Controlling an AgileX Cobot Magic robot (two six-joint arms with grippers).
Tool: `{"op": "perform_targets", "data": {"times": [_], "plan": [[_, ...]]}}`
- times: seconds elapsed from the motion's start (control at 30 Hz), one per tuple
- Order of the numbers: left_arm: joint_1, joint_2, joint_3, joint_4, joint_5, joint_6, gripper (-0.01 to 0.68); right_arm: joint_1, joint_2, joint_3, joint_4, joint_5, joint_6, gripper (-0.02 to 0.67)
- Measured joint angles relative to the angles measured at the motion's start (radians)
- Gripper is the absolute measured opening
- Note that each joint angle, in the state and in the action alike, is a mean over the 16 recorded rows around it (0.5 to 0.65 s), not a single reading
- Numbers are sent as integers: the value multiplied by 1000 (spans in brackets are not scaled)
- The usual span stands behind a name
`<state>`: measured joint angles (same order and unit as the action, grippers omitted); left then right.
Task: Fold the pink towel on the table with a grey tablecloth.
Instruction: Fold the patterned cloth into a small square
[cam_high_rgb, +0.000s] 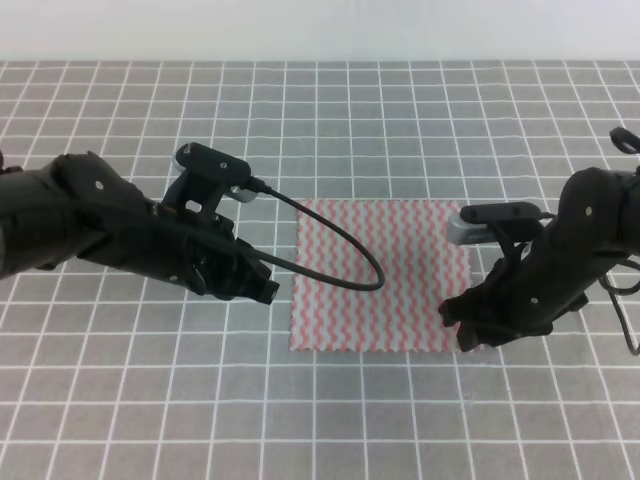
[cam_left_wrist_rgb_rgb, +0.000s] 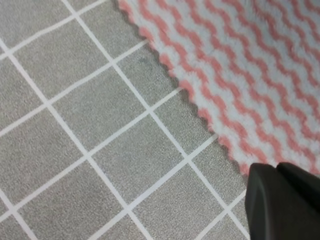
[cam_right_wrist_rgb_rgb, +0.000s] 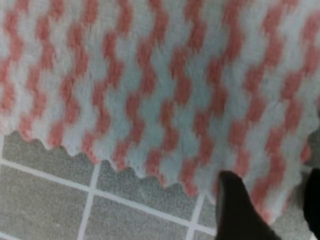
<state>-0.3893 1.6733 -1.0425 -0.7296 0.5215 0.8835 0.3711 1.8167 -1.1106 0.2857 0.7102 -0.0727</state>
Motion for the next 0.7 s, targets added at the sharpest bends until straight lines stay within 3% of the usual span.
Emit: {"op": "perform_targets", "data": {"times": [0.3,0.7], "plan": [[0,3,0,1,-1,-1,0,0,15,0,25,-8,9,234],[0,1,0,6,-1,3,-1,0,18,0,37,-23,20,114]]}}
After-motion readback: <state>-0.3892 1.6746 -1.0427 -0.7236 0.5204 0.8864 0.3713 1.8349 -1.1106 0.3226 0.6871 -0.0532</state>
